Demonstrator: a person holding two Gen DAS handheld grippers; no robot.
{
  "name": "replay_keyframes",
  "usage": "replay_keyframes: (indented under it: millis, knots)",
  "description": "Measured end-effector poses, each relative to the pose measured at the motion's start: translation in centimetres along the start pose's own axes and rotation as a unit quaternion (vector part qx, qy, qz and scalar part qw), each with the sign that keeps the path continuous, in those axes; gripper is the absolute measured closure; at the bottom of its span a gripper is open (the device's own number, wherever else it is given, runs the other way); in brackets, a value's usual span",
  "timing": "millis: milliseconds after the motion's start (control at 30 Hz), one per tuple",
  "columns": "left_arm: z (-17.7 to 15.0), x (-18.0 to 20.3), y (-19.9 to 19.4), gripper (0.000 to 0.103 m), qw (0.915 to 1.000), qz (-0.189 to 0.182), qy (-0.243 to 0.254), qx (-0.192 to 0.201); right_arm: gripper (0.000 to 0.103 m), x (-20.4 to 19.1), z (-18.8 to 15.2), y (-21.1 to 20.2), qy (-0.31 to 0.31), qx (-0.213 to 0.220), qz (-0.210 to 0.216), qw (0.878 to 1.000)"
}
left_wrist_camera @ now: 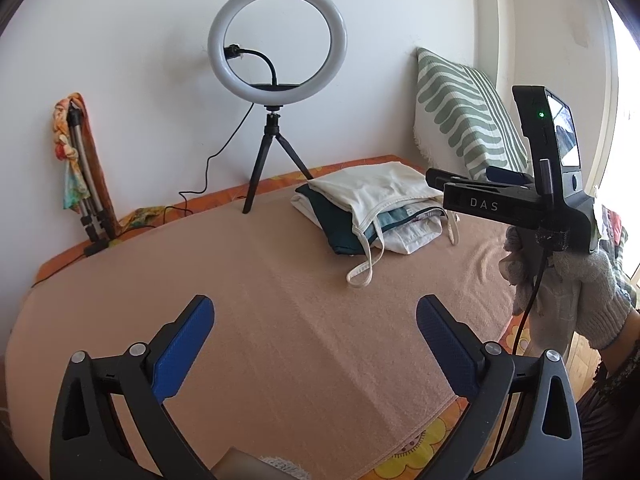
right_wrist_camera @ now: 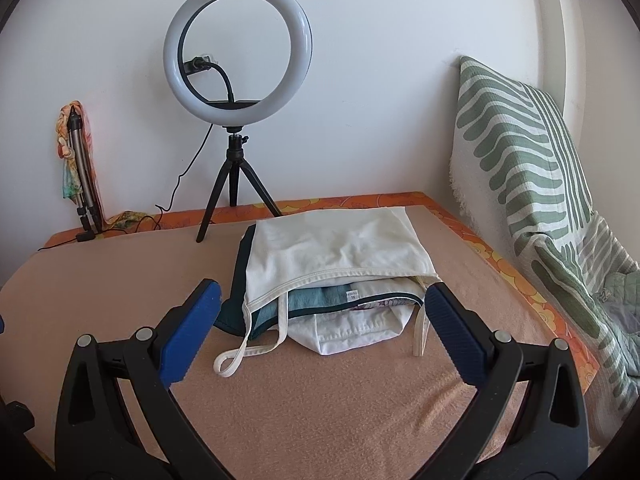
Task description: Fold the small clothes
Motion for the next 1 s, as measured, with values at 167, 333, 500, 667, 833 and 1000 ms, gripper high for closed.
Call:
replay_keyframes:
  millis: [167, 333, 500, 667, 833, 1000]
  knots:
    - [0.27, -0.10, -0.31, 0.002, 1.0000, -0.001, -0.001, 0.006, 0.000, -0.20, -0.14, 0.21, -0.008, -0.002, 0.000, 1.000]
    - [0.36, 0.00, -0.45, 0.002, 0.9999, -0.008, -0.006, 0.010, 0.000, -0.37, -0.26, 0.28, -0.007, -0.004, 0.000, 1.000]
    - [0.29, 0.11, -0.44, 0.002, 0.9999, -0.007, -0.002, 0.009, 0.000, -0.37, -0.41, 0.41, -0.005, -0.005, -0.001, 1.000]
    - [0.27, 0.08, -0.38, 0.002, 0.9999, -0.012, -0.006, 0.005, 0.000, -0.39, -0.51, 0.60, -0.004, -0.010, 0.005, 1.000]
    - [0.28, 0.10, -0.38, 0.002, 0.9999, -0.009, -0.004, 0.005, 0.000, -0.57, -0.57, 0.47, -0.010, -0.007, 0.003, 1.000]
    - [0.28, 0.11, -0.47, 0.002, 0.9999, -0.008, -0.002, 0.006, 0.000, -0.60, -0.53, 0.53, -0.003, -0.009, 0.005, 1.000]
Point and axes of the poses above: each gripper's, at about its wrist camera, not at the fingertips, and y roughly the way its jaws point, x to its right, z to its top, the point moved 4 cm from there along y, roughly the way its jaws point, and after that the axes turned 7 degrees about -z, right-handed, at the moved point
